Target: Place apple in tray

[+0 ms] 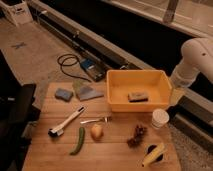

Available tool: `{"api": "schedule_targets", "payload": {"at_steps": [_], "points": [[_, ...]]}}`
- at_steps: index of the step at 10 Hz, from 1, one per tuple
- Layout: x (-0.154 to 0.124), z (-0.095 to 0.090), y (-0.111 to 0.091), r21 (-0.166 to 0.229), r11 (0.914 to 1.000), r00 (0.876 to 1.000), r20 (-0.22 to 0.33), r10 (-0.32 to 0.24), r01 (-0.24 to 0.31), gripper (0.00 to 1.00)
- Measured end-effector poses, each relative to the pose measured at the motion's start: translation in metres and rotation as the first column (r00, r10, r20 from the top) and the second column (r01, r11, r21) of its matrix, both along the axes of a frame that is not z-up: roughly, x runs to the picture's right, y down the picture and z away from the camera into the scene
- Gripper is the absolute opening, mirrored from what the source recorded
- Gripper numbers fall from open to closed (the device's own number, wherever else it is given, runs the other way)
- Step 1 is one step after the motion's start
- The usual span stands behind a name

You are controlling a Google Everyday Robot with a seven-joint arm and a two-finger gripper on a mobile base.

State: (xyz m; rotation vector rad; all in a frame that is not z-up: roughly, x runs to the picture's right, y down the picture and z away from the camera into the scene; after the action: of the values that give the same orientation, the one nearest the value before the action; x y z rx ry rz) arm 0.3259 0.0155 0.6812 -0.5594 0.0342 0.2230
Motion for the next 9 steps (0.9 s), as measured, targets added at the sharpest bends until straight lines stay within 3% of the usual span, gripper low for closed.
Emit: {"api": "schedule_targets", "payload": {"at_steps": [1,3,5,8,9], "points": [[-0.006,-0.006,-0.006,0.019,0.9994,0.999,0.019,-0.031,0.031,0.8],[-0.04,-0.028,-0.022,0.074,0.9894,0.987,0.094,-0.132,0.125,0.8],[-0.084,-0.044,-0.027,0.118,0.9715,0.958,0.179,-0.224,0.206,0.8],[-0.159,-0.07,-0.019,0.188,0.9207,0.869,0.309,-0.386,0.342,0.8],[-0.187,-0.082,-0.004,0.211,0.8869,0.813,0.355,-0.461,0.411,0.8]]}}
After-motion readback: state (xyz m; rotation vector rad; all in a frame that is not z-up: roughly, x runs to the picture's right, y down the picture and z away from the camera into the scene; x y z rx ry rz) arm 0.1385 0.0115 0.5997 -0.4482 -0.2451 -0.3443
